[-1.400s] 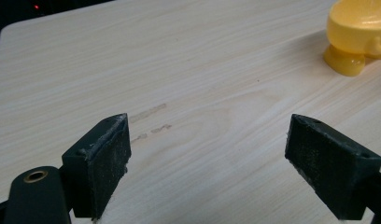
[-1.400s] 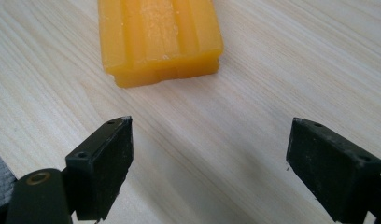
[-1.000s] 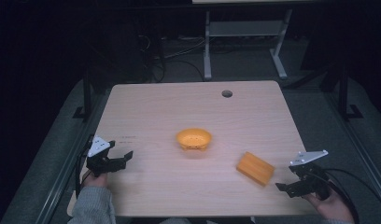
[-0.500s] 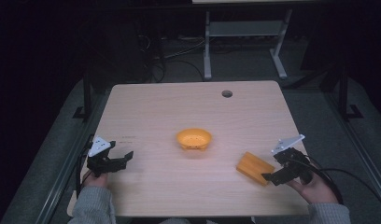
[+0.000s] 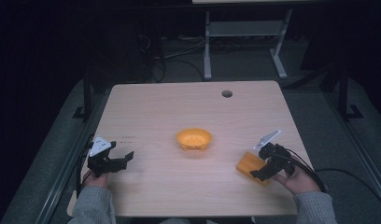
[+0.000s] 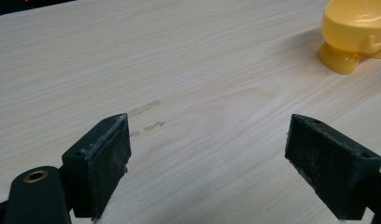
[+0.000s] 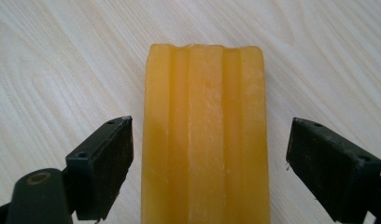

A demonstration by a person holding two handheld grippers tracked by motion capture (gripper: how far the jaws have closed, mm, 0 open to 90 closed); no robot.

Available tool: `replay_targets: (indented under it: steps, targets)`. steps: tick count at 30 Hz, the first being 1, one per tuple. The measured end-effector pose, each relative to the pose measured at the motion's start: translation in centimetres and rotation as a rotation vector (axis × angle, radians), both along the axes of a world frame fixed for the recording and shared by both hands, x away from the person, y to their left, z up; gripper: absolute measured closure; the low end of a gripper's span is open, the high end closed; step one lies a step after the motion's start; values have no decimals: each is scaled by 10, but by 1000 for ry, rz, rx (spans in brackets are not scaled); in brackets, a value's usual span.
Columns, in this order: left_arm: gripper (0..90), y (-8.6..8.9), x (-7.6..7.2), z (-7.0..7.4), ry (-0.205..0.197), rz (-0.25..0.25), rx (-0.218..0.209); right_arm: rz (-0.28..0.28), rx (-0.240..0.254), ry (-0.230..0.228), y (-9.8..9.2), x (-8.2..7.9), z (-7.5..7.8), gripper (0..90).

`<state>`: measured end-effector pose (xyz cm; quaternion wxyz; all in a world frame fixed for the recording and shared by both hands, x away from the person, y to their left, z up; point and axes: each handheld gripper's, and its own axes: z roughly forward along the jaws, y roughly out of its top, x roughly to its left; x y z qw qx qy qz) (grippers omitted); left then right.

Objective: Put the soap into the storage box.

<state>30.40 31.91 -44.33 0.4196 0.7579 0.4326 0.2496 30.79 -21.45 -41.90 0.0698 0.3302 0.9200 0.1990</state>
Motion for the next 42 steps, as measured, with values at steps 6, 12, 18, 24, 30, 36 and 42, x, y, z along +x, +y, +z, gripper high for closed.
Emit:
replay_targets:
  steps: [6,12,18,24,30,36,42]
  targets:
    - [138,0,0,0,4,-1,1,13,-44,24,7,6,-10,144]
    - [138,-1,0,-1,10,-5,-4,28,-73,41,13,9,-17,150]
    - [138,-1,0,0,11,-3,-5,45,-105,59,18,13,-25,190]
    - [138,0,1,0,9,1,-6,64,-136,54,20,14,-25,206]
    - [138,0,1,0,7,5,-8,110,-138,69,23,15,-22,211]
    - [138,0,1,0,8,6,-8,140,-99,36,29,23,-3,211]
    - [138,1,1,0,20,2,-1,184,-64,3,42,37,20,211]
